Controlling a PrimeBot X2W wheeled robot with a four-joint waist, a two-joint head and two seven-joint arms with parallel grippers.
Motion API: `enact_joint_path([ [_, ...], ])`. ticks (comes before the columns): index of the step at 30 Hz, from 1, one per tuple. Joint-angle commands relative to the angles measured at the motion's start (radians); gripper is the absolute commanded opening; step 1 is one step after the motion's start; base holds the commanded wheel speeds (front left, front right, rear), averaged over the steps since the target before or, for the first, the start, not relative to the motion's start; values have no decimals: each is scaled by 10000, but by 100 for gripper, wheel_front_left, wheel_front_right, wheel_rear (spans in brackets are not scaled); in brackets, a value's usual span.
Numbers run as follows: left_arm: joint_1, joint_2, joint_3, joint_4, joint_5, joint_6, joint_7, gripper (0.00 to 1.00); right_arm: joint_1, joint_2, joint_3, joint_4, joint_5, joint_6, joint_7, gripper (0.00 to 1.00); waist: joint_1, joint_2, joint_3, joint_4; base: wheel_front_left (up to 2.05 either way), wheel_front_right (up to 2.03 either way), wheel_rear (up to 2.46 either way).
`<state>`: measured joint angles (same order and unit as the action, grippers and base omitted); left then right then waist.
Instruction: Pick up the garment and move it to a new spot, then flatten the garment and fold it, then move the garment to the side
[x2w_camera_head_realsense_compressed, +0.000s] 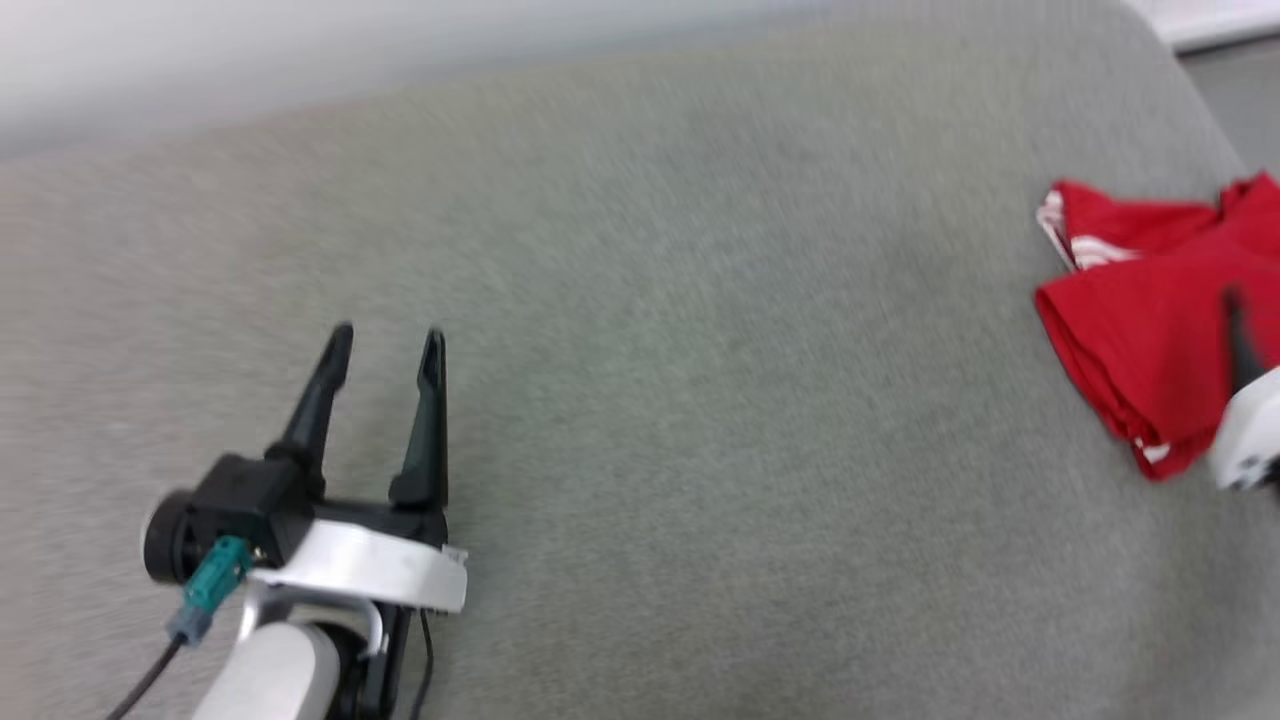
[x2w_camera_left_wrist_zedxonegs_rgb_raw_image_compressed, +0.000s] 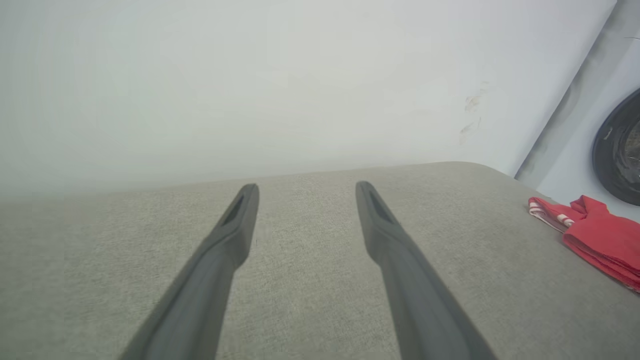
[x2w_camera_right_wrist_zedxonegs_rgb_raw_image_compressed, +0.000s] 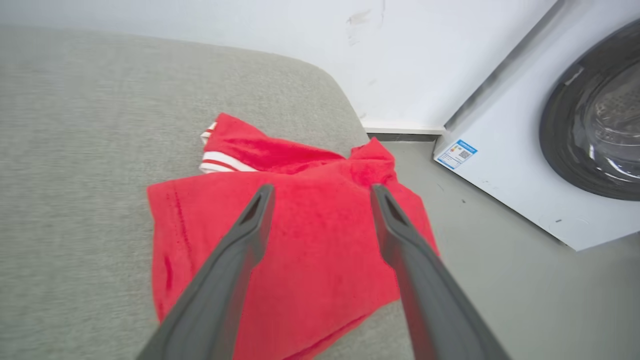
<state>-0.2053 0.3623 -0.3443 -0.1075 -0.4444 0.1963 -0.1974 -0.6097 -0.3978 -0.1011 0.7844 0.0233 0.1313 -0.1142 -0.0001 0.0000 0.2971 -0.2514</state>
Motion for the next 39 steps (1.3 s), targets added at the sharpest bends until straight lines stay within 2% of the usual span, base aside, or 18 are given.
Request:
enact_joint_path([
  [1, 275, -95, 32, 147, -94, 56, -99, 100, 531, 193, 253, -383, 273, -13, -98, 100, 1, 0, -1029, 805, 0, 0, 0],
  [2, 477, -153, 51, 289, -170, 72, -187, 100, 1081, 511, 581, -949, 499, -11, -163, 100, 1, 0, -1276, 1088, 0, 0, 0],
  [5, 789, -216, 113, 479, -294, 160, -277, 100, 1918, 889, 819, -2015, 802, -13, -231, 100, 1, 0, -1595, 1503, 0, 0, 0],
  [11, 1321, -165, 160, 707, -326, 232, -372, 100, 3720, 1750, 657, -4382, 843, -11, -137, 100, 1, 0, -2199, 2269, 0, 0, 0],
  [18, 1979, -38, 69, 878, -308, 321, -391, 100, 6142, 2728, 336, -7283, 541, -11, 573, 100, 1, 0, -2878, 2537, 0, 0, 0],
  [22, 2310, -66, -72, 1007, -399, 285, -346, 100, 7280, 3050, 228, -8597, 485, -11, 1125, 100, 1, 0, -3189, 2512, 0, 0, 0],
  [28, 2619, -141, -204, 1182, -464, 309, -361, 100, 8074, 3295, 280, -9736, 633, -11, 1702, 100, 1, 0, -3530, 2439, 0, 0, 0],
  [39, 2691, -185, -263, 1459, -591, 285, -351, 100, 8150, 3395, 398, -9974, 672, -10, 2074, 100, 1, 0, -3723, 2446, 0, 0, 0],
])
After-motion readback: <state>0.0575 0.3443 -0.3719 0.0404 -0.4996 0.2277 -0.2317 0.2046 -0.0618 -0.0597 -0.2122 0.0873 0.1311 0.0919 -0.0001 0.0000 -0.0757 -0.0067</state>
